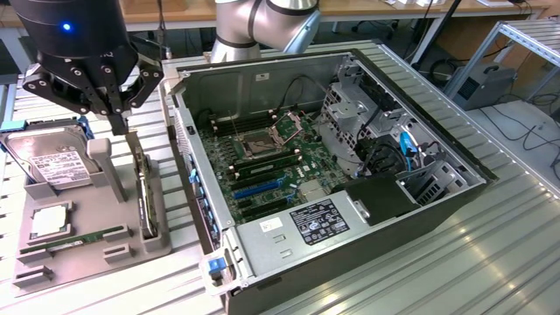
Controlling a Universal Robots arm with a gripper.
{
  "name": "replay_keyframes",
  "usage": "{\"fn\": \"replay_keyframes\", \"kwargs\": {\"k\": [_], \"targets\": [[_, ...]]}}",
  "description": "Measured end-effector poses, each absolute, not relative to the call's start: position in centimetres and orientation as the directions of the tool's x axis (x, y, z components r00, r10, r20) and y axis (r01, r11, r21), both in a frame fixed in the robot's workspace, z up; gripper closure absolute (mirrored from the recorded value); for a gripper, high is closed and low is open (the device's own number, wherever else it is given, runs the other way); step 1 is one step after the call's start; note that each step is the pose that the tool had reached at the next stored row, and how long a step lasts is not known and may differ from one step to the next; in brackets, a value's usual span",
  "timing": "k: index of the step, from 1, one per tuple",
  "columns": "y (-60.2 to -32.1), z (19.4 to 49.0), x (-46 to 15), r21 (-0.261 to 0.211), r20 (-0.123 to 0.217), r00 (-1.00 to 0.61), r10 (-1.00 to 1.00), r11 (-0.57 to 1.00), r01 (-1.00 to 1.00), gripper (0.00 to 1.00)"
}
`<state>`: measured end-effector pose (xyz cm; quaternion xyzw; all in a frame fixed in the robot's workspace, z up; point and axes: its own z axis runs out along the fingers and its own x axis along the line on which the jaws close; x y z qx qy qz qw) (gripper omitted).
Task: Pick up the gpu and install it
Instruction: 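Reach for the gpu, then pick up the gpu and move the gpu toward the slot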
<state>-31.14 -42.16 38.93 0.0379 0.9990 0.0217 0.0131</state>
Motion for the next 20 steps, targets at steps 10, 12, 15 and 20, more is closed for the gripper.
{"fn": "replay_keyframes", "kwargs": {"k": [10, 12, 15, 20], "targets": [[-45.3, 38.9, -31.3, 0.044, -0.025, -0.997, 0.076, 0.996, 0.075, 0.89], [-45.3, 38.8, -31.3, 0.044, -0.025, -0.997, 0.076, 0.996, 0.075, 0.89], [-45.3, 38.8, -31.3, 0.044, -0.025, -0.997, 0.076, 0.996, 0.075, 0.89], [-45.3, 38.8, -31.3, 0.044, -0.025, -0.997, 0.076, 0.996, 0.075, 0.89]]}}
